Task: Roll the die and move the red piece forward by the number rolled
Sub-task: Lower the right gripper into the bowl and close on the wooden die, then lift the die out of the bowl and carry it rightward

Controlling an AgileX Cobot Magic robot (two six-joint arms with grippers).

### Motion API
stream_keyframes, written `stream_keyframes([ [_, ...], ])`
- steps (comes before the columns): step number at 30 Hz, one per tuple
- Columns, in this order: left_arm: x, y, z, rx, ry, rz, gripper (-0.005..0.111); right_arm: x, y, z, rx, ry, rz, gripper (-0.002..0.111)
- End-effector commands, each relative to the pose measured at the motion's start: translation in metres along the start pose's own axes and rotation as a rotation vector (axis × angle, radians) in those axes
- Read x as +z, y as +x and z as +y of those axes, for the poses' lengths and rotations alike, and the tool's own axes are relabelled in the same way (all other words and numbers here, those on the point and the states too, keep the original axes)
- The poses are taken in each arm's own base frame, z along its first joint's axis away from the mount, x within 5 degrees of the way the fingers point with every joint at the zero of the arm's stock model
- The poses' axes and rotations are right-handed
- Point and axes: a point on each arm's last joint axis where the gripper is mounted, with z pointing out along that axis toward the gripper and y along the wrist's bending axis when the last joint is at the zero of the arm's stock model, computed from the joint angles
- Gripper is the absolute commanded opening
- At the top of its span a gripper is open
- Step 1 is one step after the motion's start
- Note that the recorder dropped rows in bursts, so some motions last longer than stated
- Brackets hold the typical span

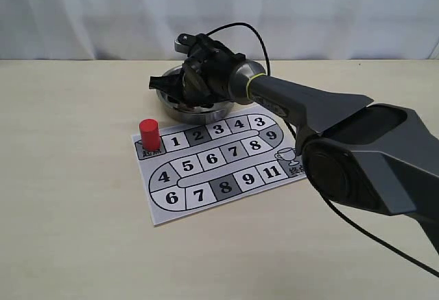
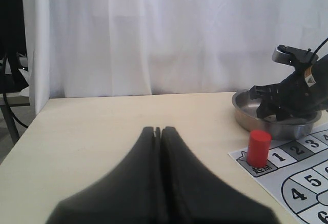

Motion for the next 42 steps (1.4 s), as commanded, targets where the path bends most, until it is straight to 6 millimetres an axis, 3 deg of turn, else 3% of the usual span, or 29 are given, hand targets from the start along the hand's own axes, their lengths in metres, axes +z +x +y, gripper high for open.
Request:
stream_keyframes([
  [1, 0.0, 0.0, 0.0, -0.005, 0.001, -0.009, 0.0, 0.001, -0.004, -0.005, -0.012, 0.013, -0.007, 0.039],
  [5, 0.0, 0.0, 0.0, -0.005, 0.001, -0.009, 0.0, 0.001, -0.004, -0.005, -0.012, 0.013, -0.007, 0.019],
  [10, 0.0, 0.0, 0.0, -0.005, 0.001, -0.009, 0.0, -0.002, -0.006, -0.004, -0.015, 0.007, -0.017, 0.004],
  [15, 0.0, 0.0, 0.0, -0.005, 0.001, -0.009, 0.0, -0.013, -0.018, -0.001, -0.033, -0.01, -0.069, 0.004],
  [26, 0.0, 0.0, 0.0, -0.005, 0.001, -0.009, 0.0, -0.06, -0.049, 0.003, -0.051, 0.017, -0.133, 0.004],
  [42, 0.0, 0.0, 0.0, -0.005, 0.001, -0.009, 0.0, -0.105, -0.057, 0.006, -0.296, 0.007, 0.022, 0.004],
])
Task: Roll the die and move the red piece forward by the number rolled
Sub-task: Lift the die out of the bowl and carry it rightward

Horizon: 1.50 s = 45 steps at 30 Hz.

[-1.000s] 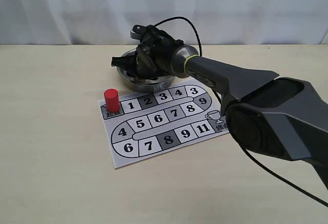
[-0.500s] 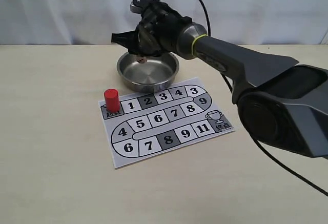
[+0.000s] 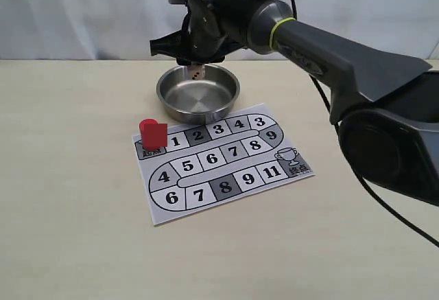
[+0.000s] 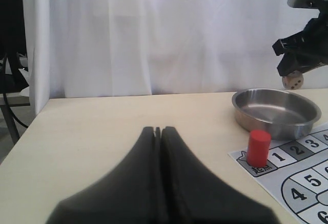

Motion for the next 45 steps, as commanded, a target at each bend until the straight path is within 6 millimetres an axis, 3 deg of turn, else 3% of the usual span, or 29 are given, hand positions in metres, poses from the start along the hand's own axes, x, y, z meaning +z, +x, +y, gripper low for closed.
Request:
stream_keyframes([
  [1, 0.0, 0.0, 0.0, -0.005, 0.001, -0.009, 0.0, -0.015, -0.004, -0.003, -0.036, -0.011, 0.039, 0.004],
  [15, 0.0, 0.0, 0.0, -0.005, 0.001, -0.009, 0.0, -0.036, 0.003, -0.011, -0.081, 0.019, 0.109, 0.004],
  [24, 0.0, 0.0, 0.0, -0.005, 0.001, -0.009, 0.0, -0.059, 0.026, -0.029, -0.099, -0.016, 0.098, 0.004],
  [34, 0.0, 0.0, 0.0, -0.005, 0.001, -0.009, 0.0, -0.092, 0.066, -0.096, -0.006, -0.039, 0.032, 0.004],
  [45, 0.0, 0.0, 0.0, -0.005, 0.001, -0.009, 0.0, -0.142, 0.11, -0.207, 0.176, 0.132, 0.037, 0.004],
])
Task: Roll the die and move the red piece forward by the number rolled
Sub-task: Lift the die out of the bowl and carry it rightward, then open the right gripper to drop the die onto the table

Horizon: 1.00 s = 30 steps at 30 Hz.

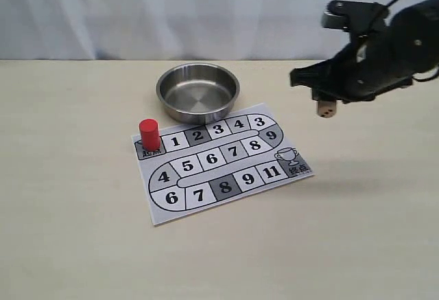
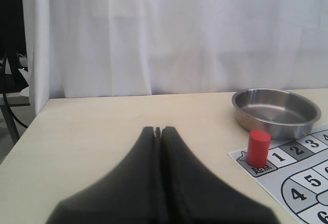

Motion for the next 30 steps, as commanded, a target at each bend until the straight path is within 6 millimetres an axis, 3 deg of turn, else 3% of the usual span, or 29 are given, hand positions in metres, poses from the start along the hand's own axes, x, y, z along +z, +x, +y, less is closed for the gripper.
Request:
stream_keyframes([
  [1, 0.0, 0.0, 0.0, -0.005, 0.001, -0.009, 0.0, -0.018, 0.009, -0.046, 0.055, 0.072, -0.019, 0.004],
  [4, 0.0, 0.0, 0.0, -0.005, 0.001, -0.009, 0.0, -0.02, 0.02, -0.069, 0.093, 0.118, 0.004, 0.004],
  [7, 0.0, 0.0, 0.0, -0.005, 0.001, -0.009, 0.0, -0.011, 0.034, -0.08, 0.119, 0.136, 0.041, 0.004],
  [15, 0.0, 0.0, 0.0, -0.005, 0.001, -0.009, 0.0, 0.011, 0.056, -0.082, 0.077, 0.149, 0.145, 0.004],
  [27, 0.0, 0.0, 0.0, -0.005, 0.001, -0.009, 0.0, 0.026, 0.06, -0.081, -0.063, 0.113, 0.17, 0.004],
  [30, 0.0, 0.0, 0.0, -0.005, 0.001, -0.009, 0.0, 0.03, 0.061, -0.075, -0.054, 0.045, 0.178, 0.016],
])
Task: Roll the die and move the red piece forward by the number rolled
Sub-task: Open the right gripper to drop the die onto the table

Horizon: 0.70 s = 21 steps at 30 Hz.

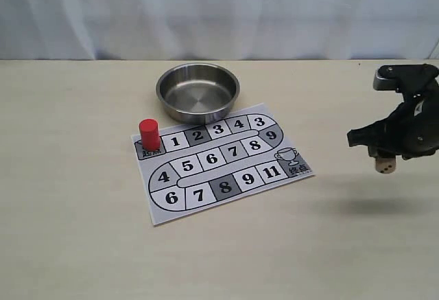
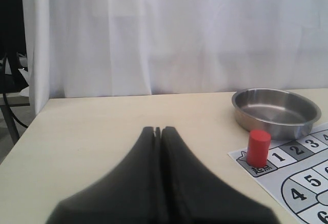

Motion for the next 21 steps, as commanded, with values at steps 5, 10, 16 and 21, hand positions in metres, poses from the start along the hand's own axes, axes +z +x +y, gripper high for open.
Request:
stream_keyframes([
  [5, 0.0, 0.0, 0.0, -0.005, 0.001, -0.009, 0.0, 0.0, -0.002, 0.025, 0.037, -0.295, -0.024, 0.056],
  [10, 0.0, 0.0, 0.0, -0.005, 0.001, -0.009, 0.0, -0.007, -0.004, 0.042, -0.02, -0.495, -0.057, 0.081],
  [16, 0.0, 0.0, 0.0, -0.005, 0.001, -0.009, 0.0, -0.007, -0.005, 0.042, -0.034, -0.495, -0.066, 0.082],
  [21, 0.0, 0.0, 0.0, -0.005, 0.001, -0.009, 0.0, -0.006, -0.006, 0.041, -0.031, -0.481, -0.077, 0.082],
])
